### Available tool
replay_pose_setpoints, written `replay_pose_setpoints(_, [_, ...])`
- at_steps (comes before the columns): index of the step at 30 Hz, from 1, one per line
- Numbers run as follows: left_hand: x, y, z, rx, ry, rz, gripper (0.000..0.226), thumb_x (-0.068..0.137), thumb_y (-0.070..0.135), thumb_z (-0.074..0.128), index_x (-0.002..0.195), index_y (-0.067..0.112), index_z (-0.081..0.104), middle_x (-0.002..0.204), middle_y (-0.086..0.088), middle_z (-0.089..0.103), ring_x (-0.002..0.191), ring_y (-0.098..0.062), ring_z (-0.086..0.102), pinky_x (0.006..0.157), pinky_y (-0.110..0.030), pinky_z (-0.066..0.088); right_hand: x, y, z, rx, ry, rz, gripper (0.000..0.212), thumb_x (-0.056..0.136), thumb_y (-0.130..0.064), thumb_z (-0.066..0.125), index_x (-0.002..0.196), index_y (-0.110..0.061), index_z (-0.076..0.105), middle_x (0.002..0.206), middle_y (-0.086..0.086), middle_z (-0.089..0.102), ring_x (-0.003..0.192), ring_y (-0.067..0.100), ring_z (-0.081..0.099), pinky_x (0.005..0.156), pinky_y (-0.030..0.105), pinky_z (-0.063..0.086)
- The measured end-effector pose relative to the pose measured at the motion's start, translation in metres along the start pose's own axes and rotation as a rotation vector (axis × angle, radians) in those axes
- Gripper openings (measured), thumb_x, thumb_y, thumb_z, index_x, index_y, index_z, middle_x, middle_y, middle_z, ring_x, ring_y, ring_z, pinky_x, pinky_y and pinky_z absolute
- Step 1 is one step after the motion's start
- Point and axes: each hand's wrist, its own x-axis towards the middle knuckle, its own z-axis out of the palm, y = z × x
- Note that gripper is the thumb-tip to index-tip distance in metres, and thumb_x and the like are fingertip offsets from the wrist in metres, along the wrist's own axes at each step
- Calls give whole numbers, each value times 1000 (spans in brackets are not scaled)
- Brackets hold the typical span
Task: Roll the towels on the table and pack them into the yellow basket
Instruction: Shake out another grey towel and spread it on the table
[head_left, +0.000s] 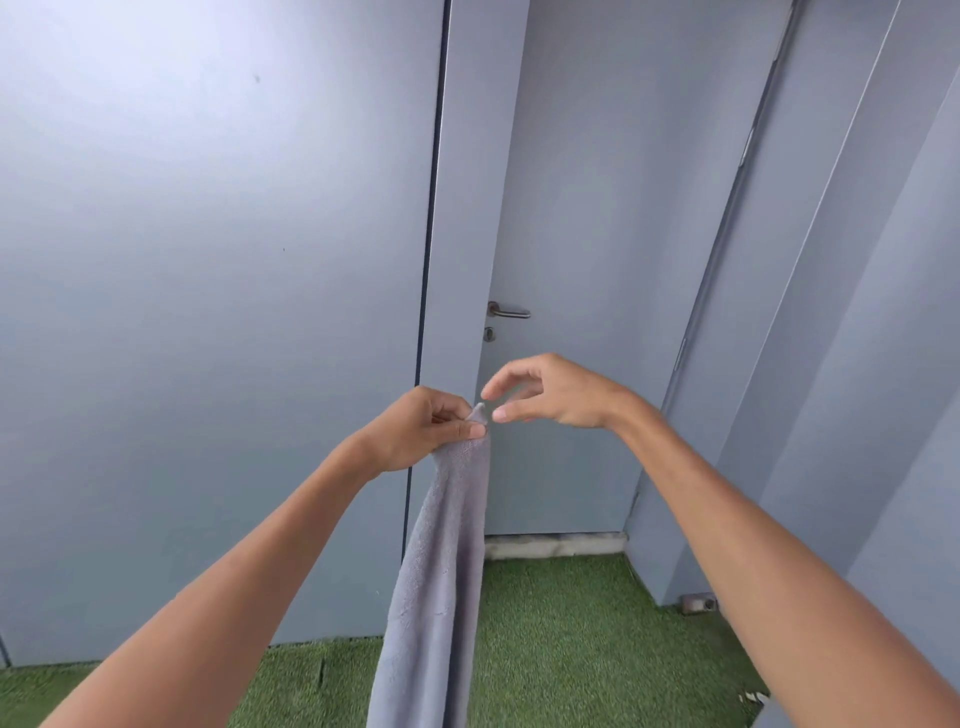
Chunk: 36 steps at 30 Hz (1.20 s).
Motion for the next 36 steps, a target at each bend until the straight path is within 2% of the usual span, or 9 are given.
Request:
replay_pose_setpoints(6, [-6,-3,-6,-3,-13,-13,18,86,26,70,72,15,67,63,0,41,64,-16,33,57,-25,25,2,2,9,-6,-66,20,19,88,-20,69,94,-2,69,95,8,71,87,8,65,81,29,53])
replay_pose_setpoints(9, [-12,-7,-7,-20,-22,-11,24,87,26,69,82,2,67,69,-7,43,68,-18,35,61,-27,28,-1,0,13,70,-29,-32,14,91,-19,64,89,-5,64,104,10,71,101,18,67,88,38,55])
replay_pose_setpoints(14, [-10,1,-2,4,-16,7,26,88,25,68,73,5,63,56,6,32,55,-10,25,48,-19,19,-1,-4,15,206,-59,-50,28,83,-8,72,104,-6,52,92,17,67,82,24,64,84,38,54])
replay_pose_setpoints(18, [-14,-6,1,-1,-19,-25,33,92,38,61,73,11,57,63,1,34,60,-15,29,54,-24,23,-4,-7,12,67,-43,-61,21,88,-7,65,108,-8,58,84,7,64,76,15,61,77,23,49])
replay_pose_setpoints(22, [-26,-31,1,-45,-52,-79,55,84,62,58,81,7,56,76,-4,45,74,-18,41,72,-37,31,-10,3,-8,-79,132,-82,16,88,-8,61,99,-20,64,80,0,61,72,12,57,73,28,44])
replay_pose_setpoints(26, [-44,-62,-16,-33,-3,-128,50,85,58,61,81,8,61,76,1,50,75,-13,46,74,-33,34,-31,40,-33,-60,371,-13,25,87,-4,58,99,-25,65,76,1,60,68,12,55,71,35,43])
replay_pose_setpoints(30, [-33,-36,-9,61,17,-18,31,90,38,63,67,18,60,63,7,44,60,-10,38,59,-23,30,-28,37,-2,-41,51,57,46,87,-17,66,129,-33,55,72,-6,65,73,15,59,78,43,51])
replay_pose_setpoints(32, [-22,-21,3,110,-6,58,33,90,39,63,70,12,61,62,2,41,59,-13,35,57,-25,28,-21,23,19,-23,-92,58,57,87,-19,69,139,-29,47,74,-2,65,73,14,59,80,34,51])
replay_pose_setpoints(36, [-20,-11,6,107,13,59,35,87,40,66,75,7,63,58,6,39,55,-11,34,51,-21,27,-14,9,26,-32,-140,18,21,88,-13,67,109,-7,68,79,3,63,70,6,56,69,23,46])
